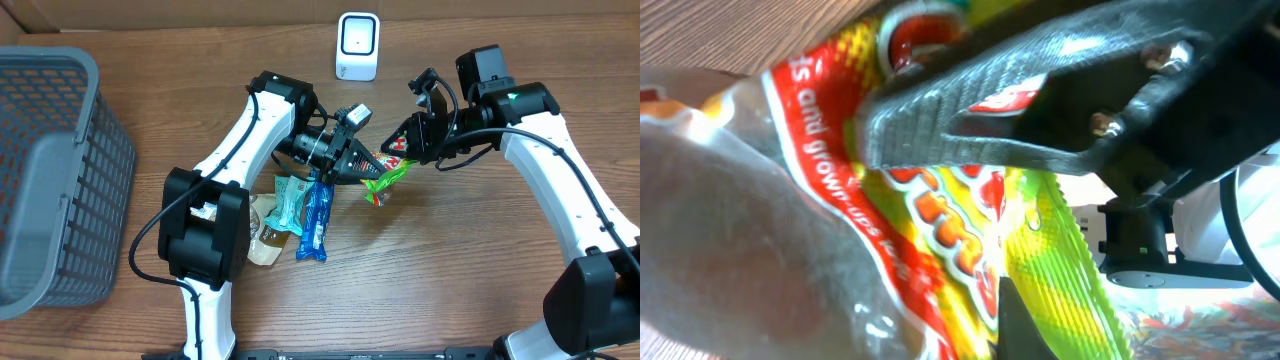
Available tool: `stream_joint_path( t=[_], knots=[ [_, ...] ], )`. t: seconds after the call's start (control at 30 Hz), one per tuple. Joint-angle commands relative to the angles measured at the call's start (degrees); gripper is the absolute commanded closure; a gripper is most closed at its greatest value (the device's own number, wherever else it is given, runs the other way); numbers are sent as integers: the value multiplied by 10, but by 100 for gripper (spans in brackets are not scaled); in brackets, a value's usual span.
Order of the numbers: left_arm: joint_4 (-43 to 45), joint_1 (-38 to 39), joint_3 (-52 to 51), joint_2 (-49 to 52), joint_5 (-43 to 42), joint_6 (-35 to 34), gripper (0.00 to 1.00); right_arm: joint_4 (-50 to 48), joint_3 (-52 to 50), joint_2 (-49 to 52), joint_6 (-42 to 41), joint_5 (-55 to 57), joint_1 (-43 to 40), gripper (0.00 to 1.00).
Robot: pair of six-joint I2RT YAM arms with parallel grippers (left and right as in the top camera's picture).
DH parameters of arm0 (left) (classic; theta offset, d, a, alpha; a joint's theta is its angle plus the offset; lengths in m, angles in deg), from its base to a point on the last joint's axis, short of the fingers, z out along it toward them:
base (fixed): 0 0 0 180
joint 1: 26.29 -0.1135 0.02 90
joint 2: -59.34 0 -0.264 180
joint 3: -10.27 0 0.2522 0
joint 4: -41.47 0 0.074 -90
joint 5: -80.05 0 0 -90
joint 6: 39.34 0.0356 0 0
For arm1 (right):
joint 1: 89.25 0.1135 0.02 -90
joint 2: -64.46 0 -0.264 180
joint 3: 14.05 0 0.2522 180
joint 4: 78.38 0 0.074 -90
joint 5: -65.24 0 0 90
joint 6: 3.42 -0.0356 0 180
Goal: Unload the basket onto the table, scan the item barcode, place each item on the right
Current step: 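Grasp the gummy bag with the right gripper and pull it rightward, then lower the gummy bag onto the table right of the pile, release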
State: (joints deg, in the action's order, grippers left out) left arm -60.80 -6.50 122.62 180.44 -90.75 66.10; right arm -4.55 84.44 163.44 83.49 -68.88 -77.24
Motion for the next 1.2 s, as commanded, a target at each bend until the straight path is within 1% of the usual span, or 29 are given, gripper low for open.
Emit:
stream_joint_path(
  t=[0.0, 0.13, 0.17, 0.23, 0.33, 0.4, 0.53, 0.6, 0.7, 0.87, 1.07, 1.1, 1.17],
  knots=[
    [-1, -23, 2, 0, -42, 21, 95, 13, -3, 2, -30, 54, -12, 96],
    [12, -52, 2, 0, -35, 21, 86, 30, -2, 1, -114, 99, -13, 96],
    [19, -59, 2, 0, -29, 21, 82, 35, -2, 0, -143, 115, -13, 96],
    [37, -74, 2, 0, -6, 21, 75, 58, 0, -1, -230, 164, -13, 96],
    [50, -91, 2, 0, 33, 17, 71, 95, 1, -1, -317, 217, -13, 96],
    [55, -100, 2, 0, 72, -5, 71, 111, 1, -1, -346, 256, -13, 96],
    [73, -104, 2, 0, 141, -50, 71, 134, 1, 1, -381, 351, -11, 96],
    [82, -102, 2, 0, 158, -71, 72, 141, 0, 4, -392, 379, -11, 96],
    [90, -99, 2, 0, 166, -83, 73, 151, 0, 17, -405, 409, -11, 96],
    [91, -96, 2, 0, 168, -85, 75, 157, -1, 54, -425, 448, -5, 96],
    [94, -91, 2, 0, 172, -85, 75, 131, -1, 106, -425, 449, 22, 96],
    [94, -91, 2, 0, 172, -85, 75, 115, -1, 113, -417, 447, 26, 92],
    [95, -91, 2, 0, 172, -85, 76, 82, -1, 117, -386, 432, 31, 64]
  ],
)
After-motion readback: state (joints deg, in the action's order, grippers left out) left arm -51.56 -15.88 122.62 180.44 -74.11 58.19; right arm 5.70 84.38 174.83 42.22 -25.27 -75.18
